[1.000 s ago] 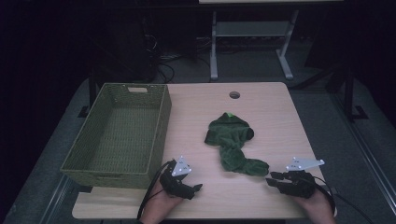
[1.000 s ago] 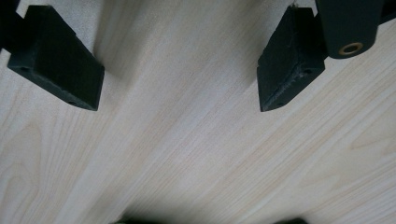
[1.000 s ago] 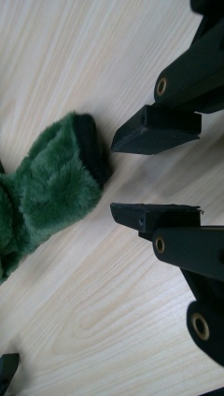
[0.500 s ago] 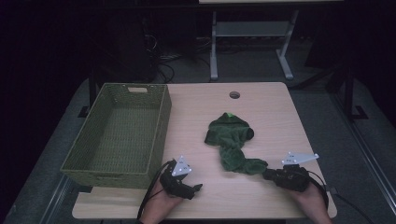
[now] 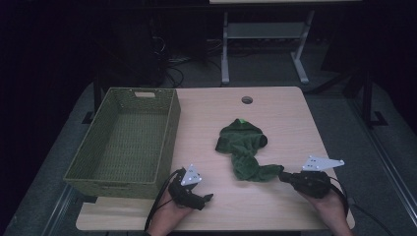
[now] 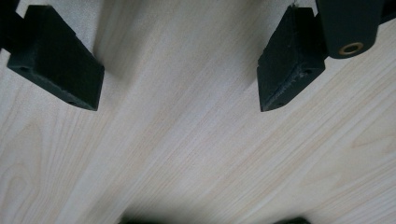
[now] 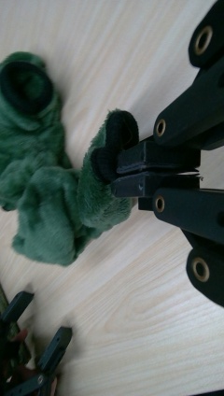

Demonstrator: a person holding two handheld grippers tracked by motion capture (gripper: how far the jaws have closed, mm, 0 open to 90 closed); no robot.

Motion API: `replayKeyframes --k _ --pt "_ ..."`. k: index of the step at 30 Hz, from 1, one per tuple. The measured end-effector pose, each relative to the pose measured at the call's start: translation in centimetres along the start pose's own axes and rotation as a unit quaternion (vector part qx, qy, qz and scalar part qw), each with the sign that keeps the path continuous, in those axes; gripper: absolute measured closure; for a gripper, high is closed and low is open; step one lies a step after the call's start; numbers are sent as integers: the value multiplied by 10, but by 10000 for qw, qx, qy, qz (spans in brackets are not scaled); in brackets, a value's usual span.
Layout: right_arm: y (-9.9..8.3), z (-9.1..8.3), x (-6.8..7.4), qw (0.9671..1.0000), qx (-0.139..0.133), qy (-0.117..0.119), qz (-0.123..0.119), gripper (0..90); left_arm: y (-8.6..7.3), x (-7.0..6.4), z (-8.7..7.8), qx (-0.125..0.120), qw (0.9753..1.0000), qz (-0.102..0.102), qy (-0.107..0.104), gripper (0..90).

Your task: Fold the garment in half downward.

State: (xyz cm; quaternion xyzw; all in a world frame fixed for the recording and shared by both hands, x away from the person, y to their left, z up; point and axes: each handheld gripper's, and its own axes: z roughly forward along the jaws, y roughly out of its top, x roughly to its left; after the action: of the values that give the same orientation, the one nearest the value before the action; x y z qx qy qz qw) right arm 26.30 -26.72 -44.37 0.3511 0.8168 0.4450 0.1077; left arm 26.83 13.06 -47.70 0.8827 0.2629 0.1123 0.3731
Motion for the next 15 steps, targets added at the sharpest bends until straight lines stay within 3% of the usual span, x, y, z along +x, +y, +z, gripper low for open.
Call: replayKeyframes --k 8,15 --pt "20 2 11 9985 -187 98 -507 877 0 0 0 0 10000 9 -6 143" --pt "44 17 18 9951 -305 225 -908 872 0 0 0 -14 10000 -6 -3 143"
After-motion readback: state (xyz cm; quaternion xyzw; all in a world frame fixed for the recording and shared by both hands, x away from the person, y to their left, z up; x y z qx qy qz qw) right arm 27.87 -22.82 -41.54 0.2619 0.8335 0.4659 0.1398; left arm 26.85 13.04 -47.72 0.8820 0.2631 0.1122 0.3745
